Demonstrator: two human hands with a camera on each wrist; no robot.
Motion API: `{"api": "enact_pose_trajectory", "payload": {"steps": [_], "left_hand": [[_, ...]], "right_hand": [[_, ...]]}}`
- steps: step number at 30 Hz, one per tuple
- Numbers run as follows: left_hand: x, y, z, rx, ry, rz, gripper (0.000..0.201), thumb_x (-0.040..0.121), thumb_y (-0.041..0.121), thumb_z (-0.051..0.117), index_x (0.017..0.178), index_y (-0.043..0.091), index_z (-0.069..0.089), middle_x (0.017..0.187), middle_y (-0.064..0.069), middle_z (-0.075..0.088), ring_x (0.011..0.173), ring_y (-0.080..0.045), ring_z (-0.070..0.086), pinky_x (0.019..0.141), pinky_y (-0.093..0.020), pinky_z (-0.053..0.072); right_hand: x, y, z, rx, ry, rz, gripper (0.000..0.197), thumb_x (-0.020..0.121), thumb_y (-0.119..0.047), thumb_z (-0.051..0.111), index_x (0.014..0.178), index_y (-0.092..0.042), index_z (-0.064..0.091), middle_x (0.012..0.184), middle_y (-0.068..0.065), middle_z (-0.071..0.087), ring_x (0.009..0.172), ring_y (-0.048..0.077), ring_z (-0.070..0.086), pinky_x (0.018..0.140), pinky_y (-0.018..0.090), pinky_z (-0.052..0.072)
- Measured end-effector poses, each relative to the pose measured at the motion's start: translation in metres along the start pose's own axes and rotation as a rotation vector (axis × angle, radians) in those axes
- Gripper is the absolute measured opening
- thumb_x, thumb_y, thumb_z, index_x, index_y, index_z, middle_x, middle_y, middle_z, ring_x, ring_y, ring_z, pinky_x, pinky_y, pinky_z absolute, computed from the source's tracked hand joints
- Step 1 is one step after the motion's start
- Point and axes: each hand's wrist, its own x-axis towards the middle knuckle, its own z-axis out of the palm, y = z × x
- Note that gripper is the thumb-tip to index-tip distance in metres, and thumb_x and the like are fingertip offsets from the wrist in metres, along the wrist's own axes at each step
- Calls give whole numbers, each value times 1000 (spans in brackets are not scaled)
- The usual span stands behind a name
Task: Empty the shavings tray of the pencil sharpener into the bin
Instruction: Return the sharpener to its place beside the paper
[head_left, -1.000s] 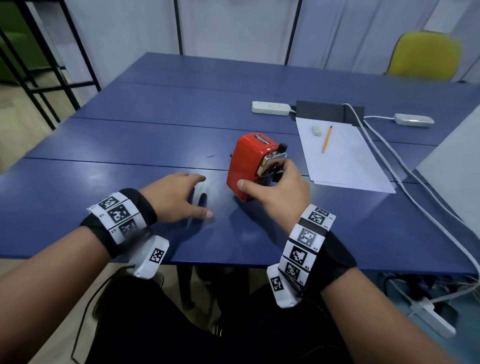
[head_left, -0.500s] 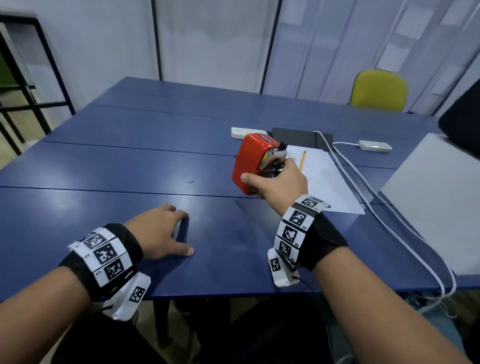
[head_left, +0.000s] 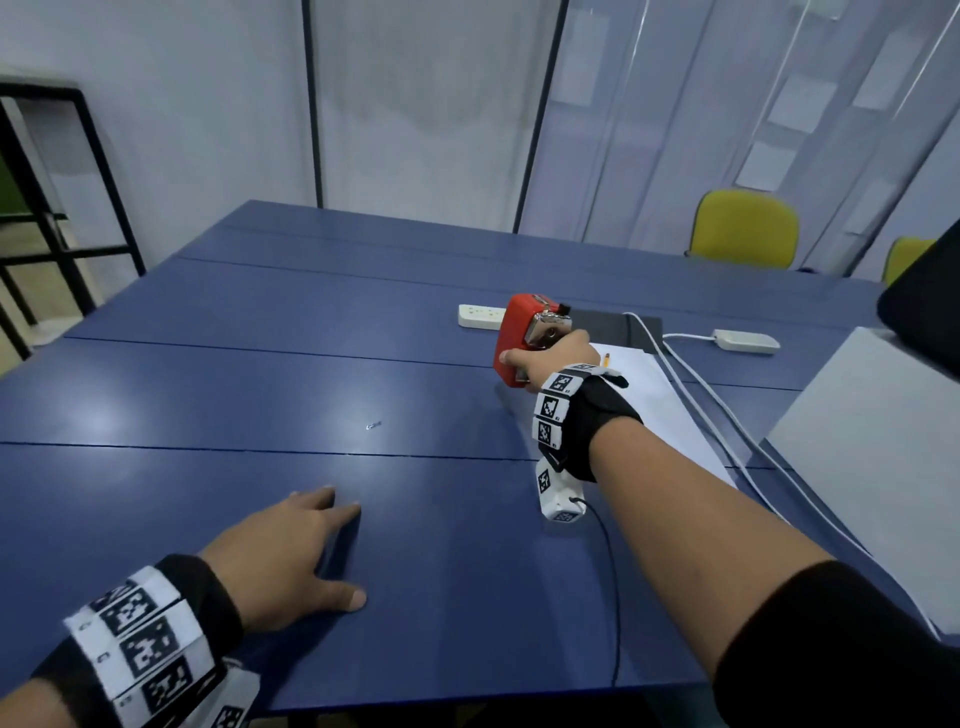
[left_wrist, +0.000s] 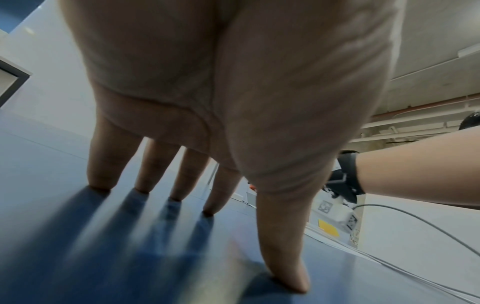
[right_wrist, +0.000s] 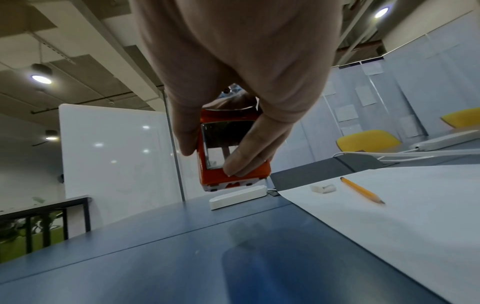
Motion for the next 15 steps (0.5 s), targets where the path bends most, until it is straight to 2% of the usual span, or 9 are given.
{"api": "enact_pose_trajectory", "payload": {"steps": [1, 3, 5, 8, 12, 15], "left_hand": [[0, -1, 1, 13, -7, 6, 153, 32, 108, 27, 167, 37, 14, 176, 2, 8, 161, -20, 19, 125, -36, 29], [1, -2, 1, 37, -11, 15, 158, 24, 105, 15, 167, 37, 10, 176, 3, 5, 162, -21, 14, 126, -37, 27], [0, 0, 0, 45, -20, 6, 155, 27, 105, 15, 167, 38, 8, 176, 4, 2, 162, -21, 9, 127, -35, 25], [0, 3, -2, 72, -41, -10, 139, 47, 102, 32, 168, 38, 6, 176, 3, -2, 163, -21, 5, 128, -32, 20], [2, 3, -3, 72, -64, 3, 151, 29, 102, 15, 167, 41, 3, 176, 7, -7, 163, -19, 3, 127, -35, 25], [3, 2, -3, 64, -73, -12, 151, 27, 102, 14, 166, 44, 0, 175, 9, -11, 163, -17, 1, 126, -37, 27]], "right_hand": [[7, -2, 1, 8, -2, 13, 86, 63, -47, 91, 129, -10, 51, 105, 4, 65, 89, 27, 62, 74, 32, 46], [20, -7, 2, 33, -6, 35, 89, 64, -46, 93, 133, -8, 51, 111, 6, 68, 90, 27, 63, 75, 32, 46], [32, -11, 4, 47, -18, 52, 90, 68, -44, 93, 137, -7, 49, 117, 8, 66, 91, 27, 58, 78, 32, 44], [47, -17, 10, 44, -14, 66, 88, 71, -40, 93, 138, -6, 47, 127, 10, 67, 91, 26, 55, 78, 32, 43], [60, -24, 21, 27, -17, 98, 89, 70, -36, 95, 139, -6, 47, 130, 11, 68, 101, 28, 65, 78, 31, 44], [68, -26, 31, 10, -43, 107, 89, 66, -34, 95, 137, -8, 48, 127, 10, 69, 94, 28, 61, 78, 32, 47]]}}
